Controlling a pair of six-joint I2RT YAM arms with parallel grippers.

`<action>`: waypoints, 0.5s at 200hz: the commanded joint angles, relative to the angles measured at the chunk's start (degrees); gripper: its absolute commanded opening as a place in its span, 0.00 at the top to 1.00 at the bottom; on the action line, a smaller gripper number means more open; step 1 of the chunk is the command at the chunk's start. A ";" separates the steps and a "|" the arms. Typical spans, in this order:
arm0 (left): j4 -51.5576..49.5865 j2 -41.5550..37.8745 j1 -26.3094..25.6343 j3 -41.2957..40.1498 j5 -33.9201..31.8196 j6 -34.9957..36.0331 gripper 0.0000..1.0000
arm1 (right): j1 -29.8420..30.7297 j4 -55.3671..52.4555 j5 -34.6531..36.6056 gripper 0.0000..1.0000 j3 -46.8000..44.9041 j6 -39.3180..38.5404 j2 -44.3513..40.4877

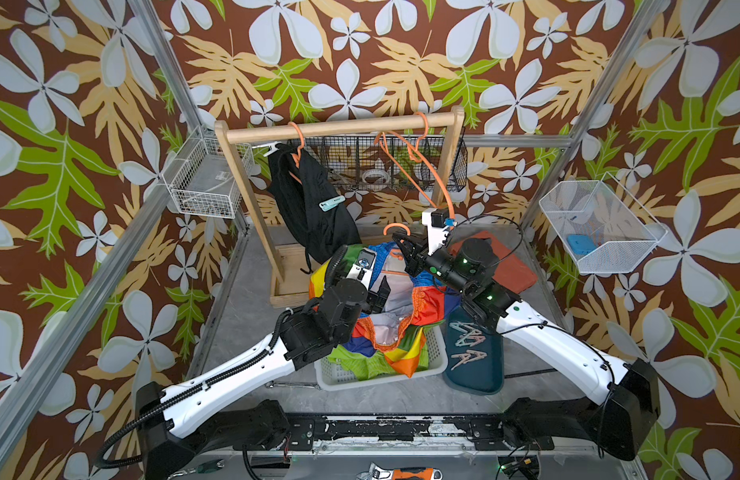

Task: Remove the clothespins securing shorts to the hanger
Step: Remove the shorts from the hanger.

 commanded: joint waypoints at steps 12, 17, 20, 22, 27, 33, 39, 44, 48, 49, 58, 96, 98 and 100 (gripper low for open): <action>-4.41 2.75 -0.41 1.68 -7.88 -1.10 0.00 | -0.01 1.64 -0.08 1.00 -0.06 -1.03 -1.09; -4.76 3.19 -0.49 1.82 -8.19 -1.38 0.00 | -0.01 1.67 -0.08 1.00 -0.12 -1.04 -1.25; -4.96 3.43 -0.49 1.93 -8.52 -1.53 0.00 | -0.01 1.72 -0.12 1.00 -0.19 -1.04 -1.29; -5.11 3.64 -0.49 2.00 -8.87 -1.57 0.00 | -0.01 1.68 -0.12 1.00 -0.21 -1.04 -1.30; -5.49 4.11 -0.47 2.18 -9.45 -1.75 0.03 | -0.01 1.72 -0.08 1.00 -0.29 -1.04 -1.53; -5.88 4.57 -0.43 2.34 -9.93 -1.76 0.08 | -0.01 1.79 -0.13 1.00 -0.46 -0.96 -1.73; -6.27 5.02 -0.44 2.52 -10.02 -1.76 0.13 | -0.02 1.88 -0.06 1.00 -0.64 -0.95 -1.94; -6.42 5.39 -0.44 2.66 -10.04 -1.76 0.19 | -0.04 2.04 0.01 1.00 -0.74 -0.95 -2.03; -6.51 5.55 -0.45 2.83 -10.07 -1.85 0.26 | -0.02 2.03 0.02 1.00 -0.82 -0.95 -2.15; -6.51 5.58 -0.44 2.83 -10.07 -1.85 0.28 | -0.01 2.01 0.03 1.00 -0.83 -0.95 -2.17; -6.59 5.79 -0.44 2.80 -10.07 -1.98 0.58 | -0.01 1.91 -0.06 1.00 -0.94 -0.95 -2.29; -5.66 4.46 -0.35 3.36 -10.84 -1.83 1.00 | -0.01 1.70 -0.32 1.00 -1.99 -1.30 -2.66; -5.53 4.34 -0.37 3.50 -10.75 -1.74 1.00 | -0.01 1.72 -0.28 1.00 -2.09 -1.36 -2.69; -5.47 4.22 -0.28 3.53 -10.77 -1.63 1.00 | -0.01 1.68 -0.25 1.00 -2.25 -1.43 -2.67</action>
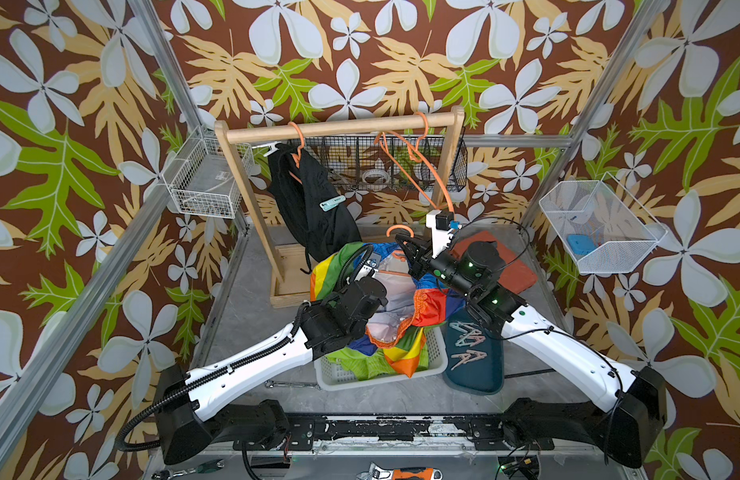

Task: Remove the clothespins securing shorts to the hanger
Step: Remove the shorts from the hanger.

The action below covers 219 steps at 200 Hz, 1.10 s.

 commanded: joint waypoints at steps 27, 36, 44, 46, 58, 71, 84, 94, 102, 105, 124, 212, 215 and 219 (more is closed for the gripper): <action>0.61 -2.55 1.73 2.59 -0.72 0.92 1.00 | -0.01 1.64 0.55 1.00 -2.47 -1.86 -1.27; 0.77 -3.33 3.09 2.62 0.51 1.10 1.00 | -0.01 1.77 0.51 1.00 -3.26 -2.11 -1.82; 1.00 -4.03 4.70 2.42 1.81 1.11 1.00 | -0.01 1.47 0.58 1.00 -3.96 -2.37 -2.46; 1.07 -4.26 4.97 2.30 2.24 1.11 1.00 | -0.01 1.43 0.59 1.00 -4.09 -2.44 -2.63; 2.09 -5.63 7.76 1.26 4.35 1.49 1.00 | -0.02 1.08 0.73 1.00 -5.20 -2.75 -3.93; 3.09 -6.80 10.47 0.06 6.03 2.11 1.00 | -0.01 1.09 0.69 1.00 -6.59 -2.84 -5.66; 3.41 -7.40 13.43 -0.65 8.41 2.18 1.00 | -0.01 1.07 0.60 1.00 -7.64 -2.71 -7.30; 3.93 -7.62 15.58 -1.18 10.47 2.07 1.00 | -0.02 0.77 0.53 1.00 -8.28 -2.42 -8.41; 4.32 -7.70 17.04 -1.49 11.75 2.07 1.00 | -0.04 0.38 0.34 1.00 -8.65 -2.40 -9.16; 4.49 -7.74 17.51 -1.58 12.09 2.07 1.00 | -0.02 0.19 0.49 1.00 -8.78 -2.40 -9.42; 4.92 -7.59 19.94 -2.10 13.76 2.66 1.00 | -0.01 -0.90 1.88 1.00 -10.08 -2.96 -11.65; 8.65 -11.73 30.53 -10.71 27.09 0.19 1.00 | -5.58 0.99 -1.86 1.00 -11.72 1.50 -14.98; 8.83 -11.93 30.55 -11.08 27.47 -0.17 1.00 | -5.71 1.42 -2.21 1.00 -11.50 1.89 -14.70; 9.01 -12.16 30.55 -11.58 28.10 -0.75 1.00 | -5.83 1.98 -2.58 1.00 -11.19 2.26 -14.24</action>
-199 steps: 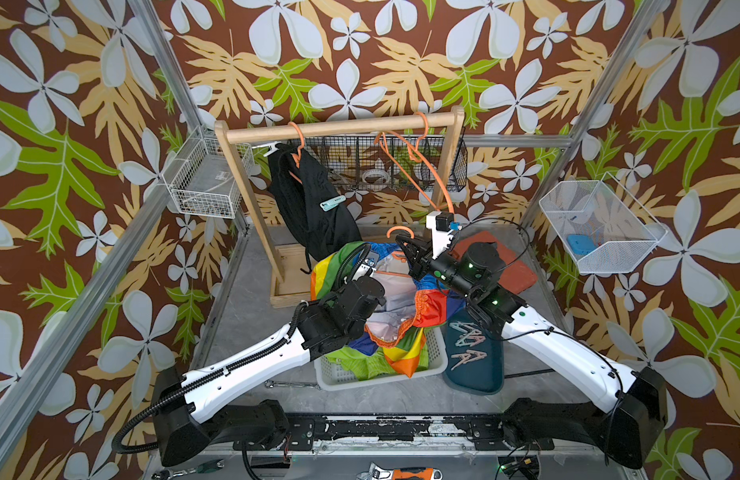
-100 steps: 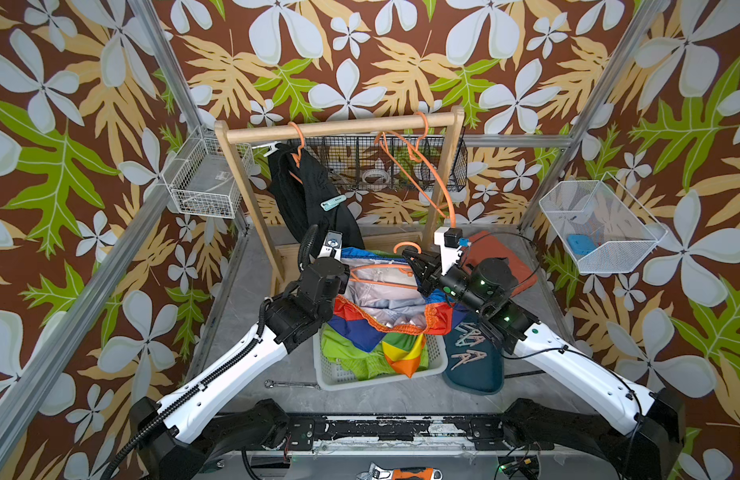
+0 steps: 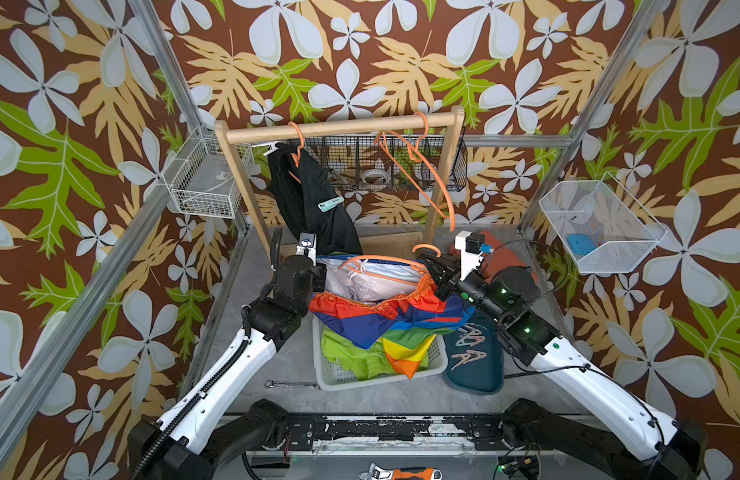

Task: Remove the clothespins securing shorts to the hanger
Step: Remove the shorts from the hanger.

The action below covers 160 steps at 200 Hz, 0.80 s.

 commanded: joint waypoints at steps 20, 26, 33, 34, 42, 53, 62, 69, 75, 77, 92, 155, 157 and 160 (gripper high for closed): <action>2.18 -2.76 0.39 -3.80 4.61 -5.37 1.00 | -1.52 8.03 -2.52 1.00 3.35 4.91 4.66; 2.43 -3.38 0.38 -4.30 5.25 -5.91 1.00 | -1.55 9.27 -3.43 1.00 4.15 5.98 6.01; 2.51 -4.04 0.40 -4.68 6.21 -6.30 1.00 | -1.54 10.77 -4.62 1.00 5.30 7.37 7.57; 2.45 -4.10 0.40 -4.71 6.31 -6.36 1.00 | -1.50 11.08 -4.75 1.00 5.45 7.50 7.69; 2.42 -4.64 0.24 -4.90 7.02 -6.71 1.00 | -1.55 12.80 -5.94 1.00 6.70 9.16 9.60; 2.22 -5.32 -0.10 -5.04 7.28 -6.79 1.00 | -1.40 15.05 -7.52 1.00 8.45 11.19 12.15; 2.21 -5.83 -0.12 -5.17 7.38 -6.73 1.00 | -1.08 16.65 -8.48 1.00 10.01 12.66 13.91; 2.39 -6.20 -0.15 -5.28 7.69 -6.60 1.00 | -0.58 17.35 -8.70 1.00 11.29 13.28 15.21; 2.56 -6.36 -0.12 -5.37 8.00 -6.59 1.00 | 0.02 17.46 -8.72 1.00 12.54 13.35 16.13; 2.61 -6.38 -0.12 -5.40 8.06 -6.59 1.00 | 0.29 17.40 -8.61 1.00 12.96 13.29 16.44; 2.96 -6.60 -0.12 -5.44 9.09 -6.51 1.00 | 2.18 16.82 -8.36 1.00 16.04 12.76 18.78; 1.69 -9.35 1.19 -6.23 6.69 -2.38 1.00 | 2.20 10.91 -5.32 1.00 17.75 9.56 16.71; 1.69 -9.45 1.20 -6.25 6.63 -2.42 1.00 | 2.07 10.79 -5.26 1.00 17.62 9.57 16.41; 1.75 -9.55 1.20 -6.29 6.61 -2.46 1.00 | 1.91 10.72 -5.13 1.00 17.35 9.57 16.08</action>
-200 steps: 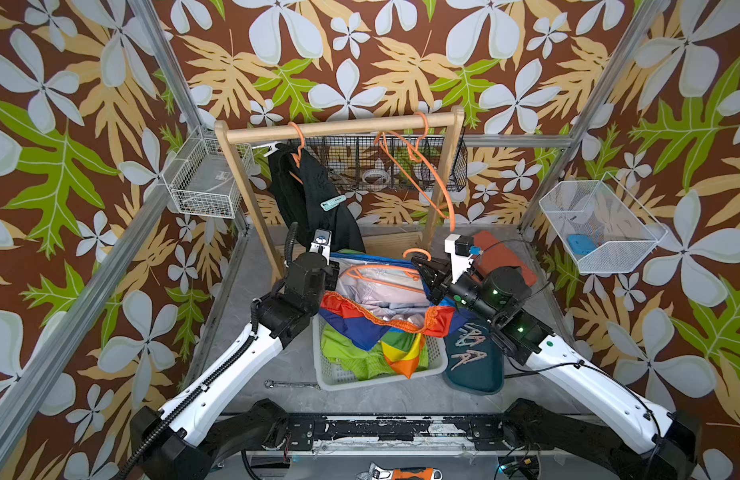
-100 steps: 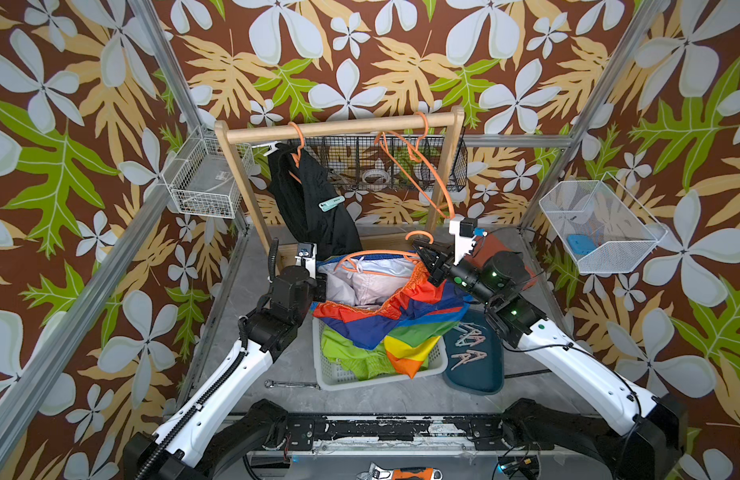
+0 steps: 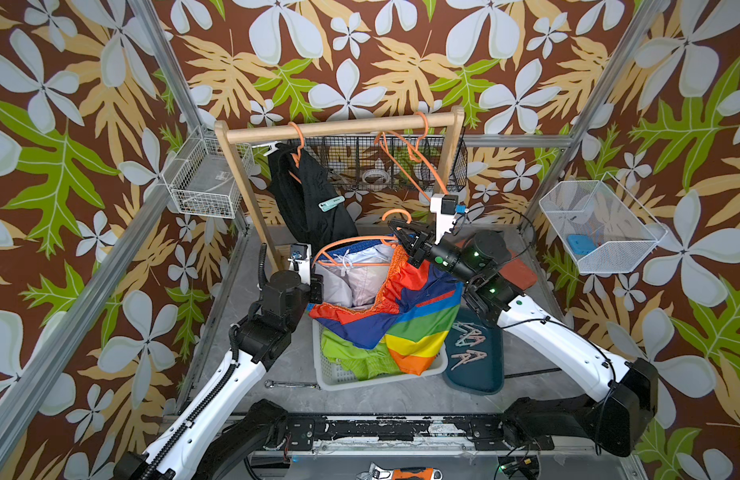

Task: Remove the clothespins securing shorts to the hanger
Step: Remove the shorts from the hanger.

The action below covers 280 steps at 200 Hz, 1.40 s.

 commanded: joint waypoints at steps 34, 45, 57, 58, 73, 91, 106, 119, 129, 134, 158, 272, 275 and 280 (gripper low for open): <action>0.30 -1.93 2.76 0.09 0.20 1.67 1.00 | -4.66 0.57 2.82 1.00 -5.34 0.39 -7.25; 1.01 -1.98 2.98 0.17 3.13 0.79 1.00 | -5.05 0.88 2.70 1.00 -6.48 0.90 -8.25; 2.29 -1.93 3.02 0.18 6.83 -1.28 1.00 | -5.04 2.10 2.18 1.00 -7.62 1.99 -8.39; 2.38 -1.96 3.03 0.18 7.20 -1.52 1.00 | -5.05 2.28 2.13 1.00 -7.80 2.12 -8.39; 3.56 -2.13 2.58 -0.12 11.33 -4.97 1.00 | -5.05 6.67 2.18 1.00 -9.95 4.78 -8.07; 5.08 -2.60 -2.24 -1.40 9.00 -6.69 1.00 | -5.05 14.66 2.34 1.00 -12.78 8.58 -6.80; 5.49 -2.62 -7.24 -2.46 4.23 -6.92 1.00 | -4.90 20.93 2.25 1.00 -13.59 11.38 -4.74; 7.07 -3.01 -8.37 -4.43 4.75 -9.29 1.00 | -4.50 26.66 2.18 1.00 -13.45 13.38 -2.55; 9.00 -3.77 -8.76 -6.58 5.24 -11.12 1.00 | -3.74 29.85 2.64 1.00 -12.89 14.40 -0.81; 9.78 -4.13 -8.98 -7.48 5.11 -11.65 1.00 | -3.18 30.78 2.80 1.00 -12.32 14.48 -0.01; 10.56 -5.45 -10.31 -9.21 2.16 -11.38 1.00 | -0.09 31.99 3.39 1.00 -7.91 14.24 4.46; 12.97 -6.57 -10.93 -10.80 2.12 -10.50 1.00 | 4.08 35.38 1.51 1.00 15.62 19.87 25.29; 12.97 -6.57 -10.95 -10.93 2.06 -10.54 1.00 | 4.09 35.08 1.21 1.00 16.30 20.02 25.60; 12.89 -6.66 -10.95 -11.06 1.90 -10.46 1.00 | 4.07 34.68 0.68 1.00 17.59 20.33 26.10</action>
